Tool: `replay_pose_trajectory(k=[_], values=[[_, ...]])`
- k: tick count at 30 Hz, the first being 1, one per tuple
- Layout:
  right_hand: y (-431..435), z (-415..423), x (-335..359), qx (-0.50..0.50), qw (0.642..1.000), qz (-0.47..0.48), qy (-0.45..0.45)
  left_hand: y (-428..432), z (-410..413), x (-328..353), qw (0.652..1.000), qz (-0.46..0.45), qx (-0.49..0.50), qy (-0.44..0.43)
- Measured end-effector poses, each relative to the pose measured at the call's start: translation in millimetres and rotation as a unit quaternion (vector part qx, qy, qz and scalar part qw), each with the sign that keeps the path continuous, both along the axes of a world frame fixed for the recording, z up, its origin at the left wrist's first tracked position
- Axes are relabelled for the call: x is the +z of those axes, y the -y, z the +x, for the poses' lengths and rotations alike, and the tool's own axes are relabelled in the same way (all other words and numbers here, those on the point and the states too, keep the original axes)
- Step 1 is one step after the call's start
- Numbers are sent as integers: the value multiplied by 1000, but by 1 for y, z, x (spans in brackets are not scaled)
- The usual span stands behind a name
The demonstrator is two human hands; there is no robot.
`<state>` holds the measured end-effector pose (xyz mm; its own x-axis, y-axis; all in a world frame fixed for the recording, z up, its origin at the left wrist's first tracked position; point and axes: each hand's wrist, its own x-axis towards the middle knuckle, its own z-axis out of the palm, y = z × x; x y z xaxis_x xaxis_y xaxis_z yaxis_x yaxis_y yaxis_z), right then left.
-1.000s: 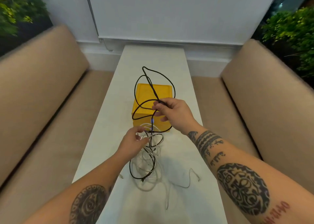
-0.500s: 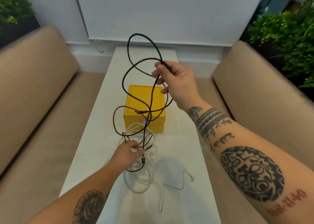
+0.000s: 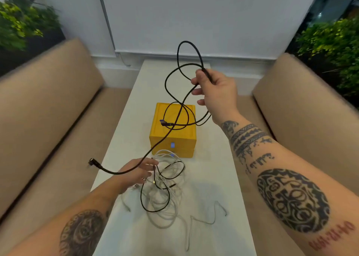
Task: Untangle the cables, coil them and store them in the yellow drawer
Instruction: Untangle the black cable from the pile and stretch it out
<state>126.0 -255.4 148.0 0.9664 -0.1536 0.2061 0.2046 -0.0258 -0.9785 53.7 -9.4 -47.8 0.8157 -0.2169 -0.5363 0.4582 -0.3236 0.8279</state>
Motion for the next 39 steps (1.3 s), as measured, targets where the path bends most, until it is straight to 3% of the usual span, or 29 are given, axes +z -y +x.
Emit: replay_pose_trajectory(k=[5,7,9,11,14,16,20,23,27,30,32,35,37,39], values=[[13,-3,-24,-52,996,52,-45,-29,-3,45,993,12,-113,32],[16,-4,-30,-77,994,60,-56,-20,-5,54,990,-76,-110,45],[18,-5,-35,-96,991,64,-68,-8,-5,65,983,-174,-50,36],[21,-7,-40,-102,989,72,-85,3,0,71,975,-209,43,68],[25,-13,-58,-89,983,89,-137,14,13,73,955,-124,186,193],[26,-21,-80,-68,975,92,-192,20,23,83,930,-123,265,224],[34,-47,-140,-28,953,8,-300,23,46,117,866,-290,355,200],[56,-67,-185,-42,933,-105,-342,11,59,138,829,-315,408,215],[100,-83,-225,-36,864,-292,-409,-16,70,154,819,-319,420,227],[116,-81,-235,-14,798,-382,-467,-17,72,146,840,-334,382,192],[109,-71,-234,-27,812,-360,-459,-8,70,132,859,-336,351,159],[74,-53,-211,-35,867,-326,-375,9,61,118,874,-346,322,117],[40,-47,-175,6,912,-325,-250,19,56,116,863,-377,320,99],[1,-44,-135,101,917,-370,-112,28,53,119,843,-423,322,81]])
